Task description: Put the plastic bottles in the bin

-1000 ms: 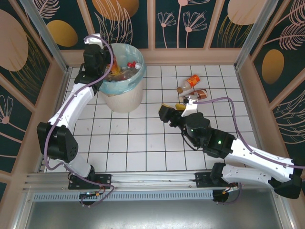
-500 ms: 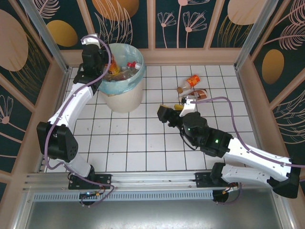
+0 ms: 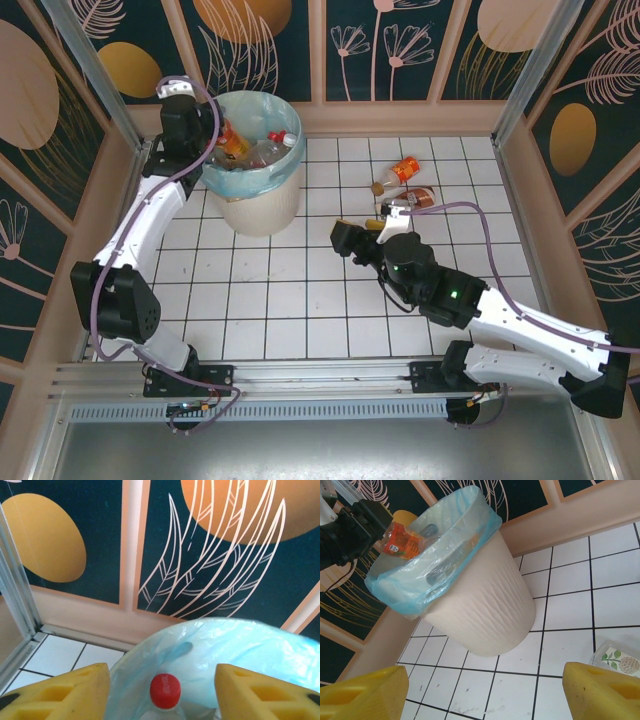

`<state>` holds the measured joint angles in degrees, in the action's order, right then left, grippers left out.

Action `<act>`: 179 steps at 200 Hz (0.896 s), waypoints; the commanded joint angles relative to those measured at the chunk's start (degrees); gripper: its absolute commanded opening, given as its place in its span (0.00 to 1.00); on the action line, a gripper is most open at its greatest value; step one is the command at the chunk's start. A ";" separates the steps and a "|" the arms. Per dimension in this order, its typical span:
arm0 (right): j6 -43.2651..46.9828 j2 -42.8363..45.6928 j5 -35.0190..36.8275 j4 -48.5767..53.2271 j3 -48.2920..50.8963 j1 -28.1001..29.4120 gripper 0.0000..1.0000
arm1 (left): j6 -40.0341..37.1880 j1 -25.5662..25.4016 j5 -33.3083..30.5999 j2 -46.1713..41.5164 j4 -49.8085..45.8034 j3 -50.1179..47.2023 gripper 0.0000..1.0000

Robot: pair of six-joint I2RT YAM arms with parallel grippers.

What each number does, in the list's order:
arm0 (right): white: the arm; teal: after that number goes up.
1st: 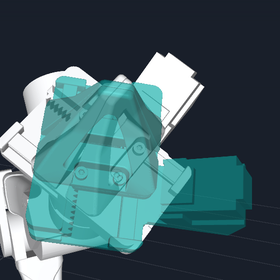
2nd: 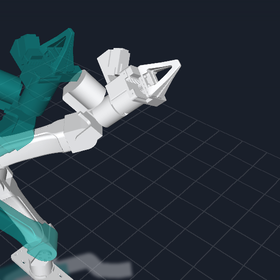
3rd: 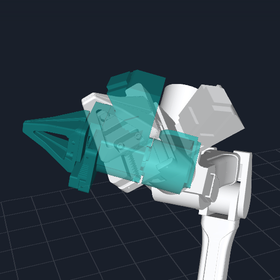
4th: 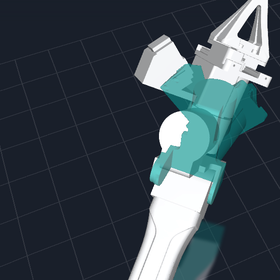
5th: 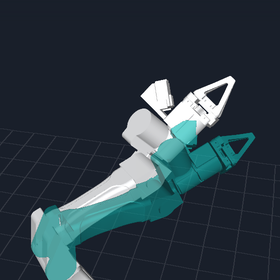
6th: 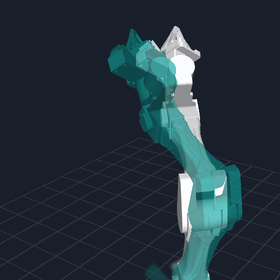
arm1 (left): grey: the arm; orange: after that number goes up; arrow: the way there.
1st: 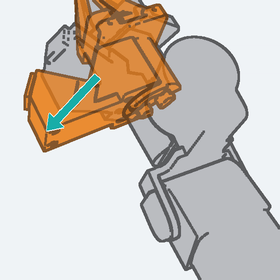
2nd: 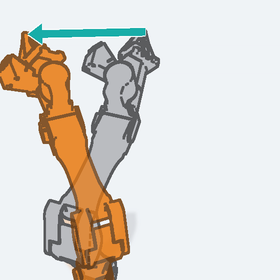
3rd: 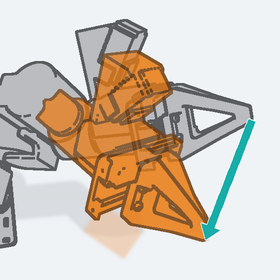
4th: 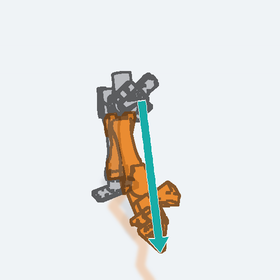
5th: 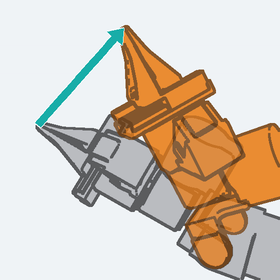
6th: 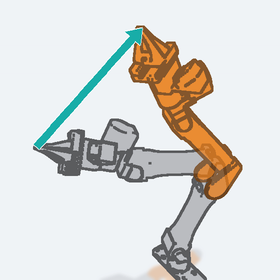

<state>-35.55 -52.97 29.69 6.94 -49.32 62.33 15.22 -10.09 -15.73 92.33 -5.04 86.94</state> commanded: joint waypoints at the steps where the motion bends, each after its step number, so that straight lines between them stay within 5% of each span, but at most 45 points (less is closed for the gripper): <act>1: -1.58 -0.71 -0.42 -0.33 0.45 -0.49 0.81 | -2.58 -0.28 1.21 0.76 -15.67 1.88 0.64; 77: -1.98 -1.64 -1.42 -0.98 0.55 -0.71 0.81 | -0.62 -0.28 6.67 0.50 -18.76 8.79 0.61; 135: -3.31 -1.62 -2.23 -0.19 0.85 -0.71 0.81 | -0.97 -0.28 4.32 -6.73 -16.38 -6.29 0.54; 179: -2.85 -3.34 -3.28 -1.74 0.45 -0.88 0.82 | -1.52 -0.27 6.67 -8.49 -18.79 -2.33 0.51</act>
<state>-37.71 -55.20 26.85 6.90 -49.08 61.91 14.90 -10.13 -10.85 83.33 -19.57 81.80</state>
